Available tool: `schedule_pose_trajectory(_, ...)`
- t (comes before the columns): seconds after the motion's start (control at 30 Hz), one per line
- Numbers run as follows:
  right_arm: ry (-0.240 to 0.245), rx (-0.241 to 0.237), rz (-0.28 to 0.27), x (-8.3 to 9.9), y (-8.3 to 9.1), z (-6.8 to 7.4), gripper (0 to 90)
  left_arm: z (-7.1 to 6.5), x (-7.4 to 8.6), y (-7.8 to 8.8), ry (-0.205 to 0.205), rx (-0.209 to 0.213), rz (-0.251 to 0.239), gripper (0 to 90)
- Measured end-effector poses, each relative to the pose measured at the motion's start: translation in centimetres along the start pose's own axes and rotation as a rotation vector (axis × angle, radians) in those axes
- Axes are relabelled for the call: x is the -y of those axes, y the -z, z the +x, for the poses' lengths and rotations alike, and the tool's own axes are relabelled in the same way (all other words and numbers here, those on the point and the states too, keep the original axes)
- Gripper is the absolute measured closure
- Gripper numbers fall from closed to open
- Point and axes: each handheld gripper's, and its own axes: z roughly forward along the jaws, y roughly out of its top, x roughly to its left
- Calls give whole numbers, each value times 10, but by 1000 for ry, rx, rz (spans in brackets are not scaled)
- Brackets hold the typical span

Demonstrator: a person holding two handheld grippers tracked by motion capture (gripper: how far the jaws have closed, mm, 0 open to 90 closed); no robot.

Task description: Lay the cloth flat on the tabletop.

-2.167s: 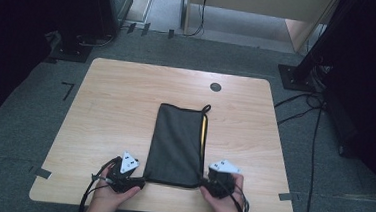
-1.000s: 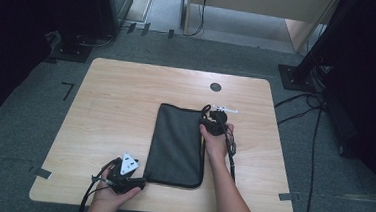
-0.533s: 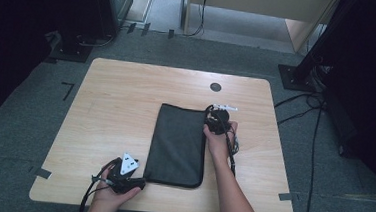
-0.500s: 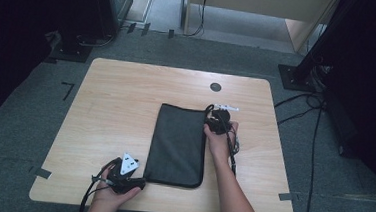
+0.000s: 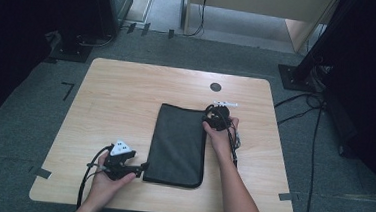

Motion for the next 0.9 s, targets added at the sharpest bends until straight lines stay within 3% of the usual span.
schedule_pose_trajectory(0.07, 40, -40, -11, 1, -1, -1, 616, 11, -17, -10, -16, -47, -2, 282)
schedule_pose_trajectory(0.17, 58, -38, -14, 2, -2, 0, 631, 18, -31, -19, -9, -65, -10, 282)
schedule_pose_trajectory(0.23, 99, 12, -26, 3, -2, 2, 716, 25, -49, -31, 18, -72, -11, 289)
schedule_pose_trajectory(0.27, 99, 8, -29, 3, -3, 3, 770, 27, -55, -36, 35, -59, -4, 287)
schedule_pose_trajectory(0.33, 93, -5, -38, 3, -4, 3, 785, 29, -61, -41, 32, -65, -1, 283)
schedule_pose_trajectory(0.4, 91, -5, -51, 4, -6, 4, 802, 33, -76, -54, 15, -100, 11, 284)
schedule_pose_trajectory(0.5, 60, -25, -52, 3, -6, 0, 719, 42, -93, -74, 32, -150, 17, 294)
schedule_pose_trajectory(0.57, 51, -13, -52, 2, -5, -1, 655, 47, -103, -85, 33, -153, 27, 322)
schedule_pose_trajectory(0.67, 35, -24, -47, 2, -4, -3, 629, 49, -112, -95, 23, -157, 38, 331)
schedule_pose_trajectory(0.7, 2, -51, -43, 2, -3, -5, 620, 50, -121, -103, 33, -157, 36, 332)
schedule_pose_trajectory(0.77, -5, -66, -43, 2, -3, -6, 618, 51, -125, -107, 40, -160, 40, 342)
schedule_pose_trajectory(0.8, -14, -110, -40, 2, -4, -8, 616, 52, -131, -115, 50, -182, 45, 353)
schedule_pose_trajectory(0.9, 24, -94, -42, 3, -4, -5, 633, 54, -135, -122, 56, -193, 54, 370)
